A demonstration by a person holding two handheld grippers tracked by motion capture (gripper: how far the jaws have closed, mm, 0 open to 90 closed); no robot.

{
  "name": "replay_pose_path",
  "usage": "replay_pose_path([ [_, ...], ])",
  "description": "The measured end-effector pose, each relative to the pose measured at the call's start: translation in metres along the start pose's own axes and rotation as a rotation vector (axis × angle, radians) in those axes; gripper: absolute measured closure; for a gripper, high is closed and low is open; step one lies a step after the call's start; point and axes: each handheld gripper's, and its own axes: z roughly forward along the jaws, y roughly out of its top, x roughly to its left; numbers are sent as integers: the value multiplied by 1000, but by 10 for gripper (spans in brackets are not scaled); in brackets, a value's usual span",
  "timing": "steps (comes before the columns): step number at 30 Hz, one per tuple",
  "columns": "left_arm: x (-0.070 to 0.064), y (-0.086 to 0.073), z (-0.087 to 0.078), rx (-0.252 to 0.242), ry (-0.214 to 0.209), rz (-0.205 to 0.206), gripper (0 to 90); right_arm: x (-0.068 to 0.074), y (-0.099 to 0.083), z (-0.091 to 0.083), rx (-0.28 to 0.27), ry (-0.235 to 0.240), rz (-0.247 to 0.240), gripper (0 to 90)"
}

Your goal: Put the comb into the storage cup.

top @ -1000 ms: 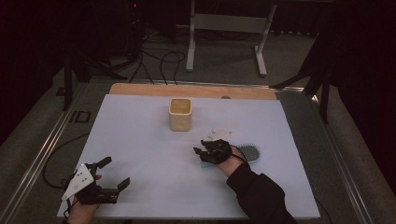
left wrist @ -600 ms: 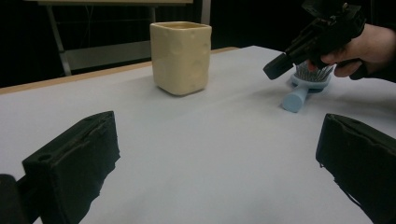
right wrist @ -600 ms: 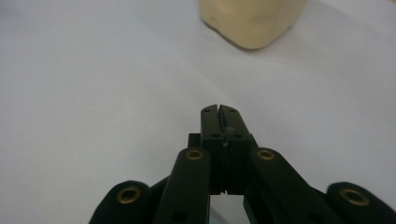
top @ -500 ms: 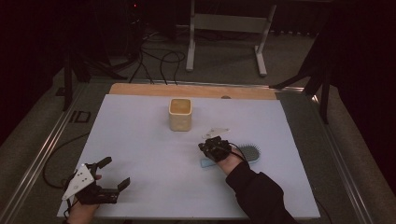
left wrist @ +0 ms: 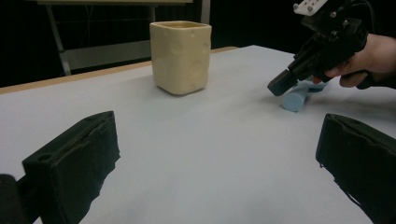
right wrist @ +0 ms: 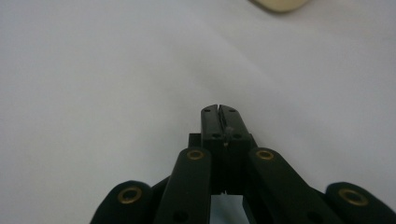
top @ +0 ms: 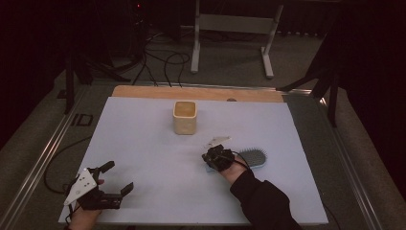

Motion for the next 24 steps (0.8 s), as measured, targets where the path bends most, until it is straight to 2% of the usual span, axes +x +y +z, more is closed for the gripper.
replay_pose_path([
  [13,-1,0,0,1,4,5,0,4,-11,-7,10,28,11,900],
  [24,-1,0,0,2,4,5,0,12,-29,-25,28,48,0,900],
])
